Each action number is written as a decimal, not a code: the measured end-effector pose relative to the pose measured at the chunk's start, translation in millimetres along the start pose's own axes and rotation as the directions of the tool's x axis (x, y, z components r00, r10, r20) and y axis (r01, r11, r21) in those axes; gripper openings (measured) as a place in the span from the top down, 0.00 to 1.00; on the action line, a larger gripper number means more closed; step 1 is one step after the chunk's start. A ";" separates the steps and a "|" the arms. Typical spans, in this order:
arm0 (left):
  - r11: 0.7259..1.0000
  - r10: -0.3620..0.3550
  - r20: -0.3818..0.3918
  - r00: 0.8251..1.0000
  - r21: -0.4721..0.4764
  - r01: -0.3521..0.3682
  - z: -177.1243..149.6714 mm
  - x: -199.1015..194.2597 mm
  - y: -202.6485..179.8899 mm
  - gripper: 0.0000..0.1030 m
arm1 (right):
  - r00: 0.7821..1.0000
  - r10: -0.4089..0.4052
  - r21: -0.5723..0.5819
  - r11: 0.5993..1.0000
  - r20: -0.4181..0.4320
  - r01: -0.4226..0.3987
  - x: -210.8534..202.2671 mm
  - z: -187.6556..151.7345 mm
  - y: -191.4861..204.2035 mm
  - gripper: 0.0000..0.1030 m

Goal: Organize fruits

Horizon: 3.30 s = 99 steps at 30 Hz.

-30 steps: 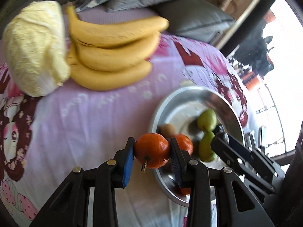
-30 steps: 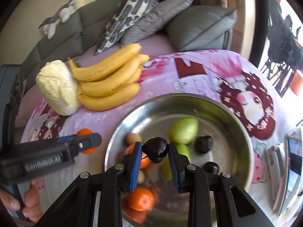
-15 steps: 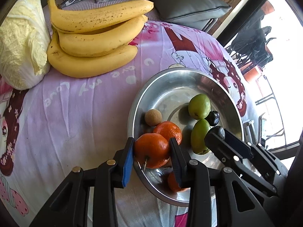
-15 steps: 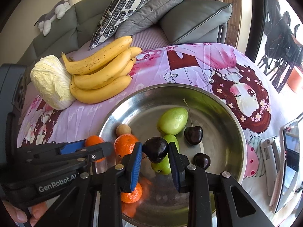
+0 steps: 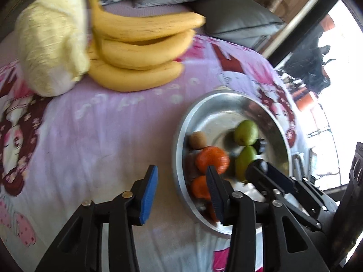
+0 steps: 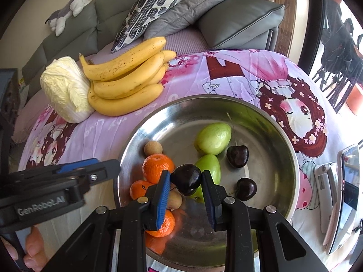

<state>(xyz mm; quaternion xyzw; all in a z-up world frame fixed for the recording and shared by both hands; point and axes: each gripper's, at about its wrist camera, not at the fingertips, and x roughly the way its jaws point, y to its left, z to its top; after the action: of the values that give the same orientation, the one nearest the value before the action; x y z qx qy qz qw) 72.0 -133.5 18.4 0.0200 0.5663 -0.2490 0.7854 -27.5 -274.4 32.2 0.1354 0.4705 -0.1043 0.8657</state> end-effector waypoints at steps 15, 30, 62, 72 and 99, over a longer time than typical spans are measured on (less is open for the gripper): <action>0.957 0.251 -0.065 0.966 -0.132 -0.258 -32.3 11.2 66.5 0.27 | 0.998 -0.037 -0.056 0.998 -0.048 0.034 5.6 -7.3 18.7 0.66; 0.932 0.302 -0.010 0.953 -0.205 -0.298 -81.6 -22.2 95.4 0.06 | 0.999 -0.041 -0.100 0.994 -0.020 0.039 -20.2 -24.7 48.2 0.28; 0.891 0.427 -0.001 0.904 -0.173 -0.420 -117.6 -45.7 93.9 0.06 | 0.998 -0.047 -0.098 0.994 -0.049 0.042 -19.8 -70.3 58.8 0.00; 0.883 0.429 -0.061 0.901 -0.182 -0.433 -117.3 -36.1 99.3 0.06 | 0.996 -0.067 -0.084 0.995 -0.063 0.062 -17.1 -70.5 53.2 0.00; 0.886 0.425 -0.079 0.902 -0.168 -0.432 -114.9 -31.0 96.6 0.06 | 0.993 -0.087 -0.061 0.995 -0.086 0.082 -10.1 -69.8 46.4 0.00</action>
<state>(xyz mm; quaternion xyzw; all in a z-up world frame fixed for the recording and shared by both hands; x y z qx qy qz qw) 3.7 -1.5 -19.1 0.0778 0.5836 -0.0163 0.8081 -73.5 -207.0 10.7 0.0949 0.5164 -0.1212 0.8424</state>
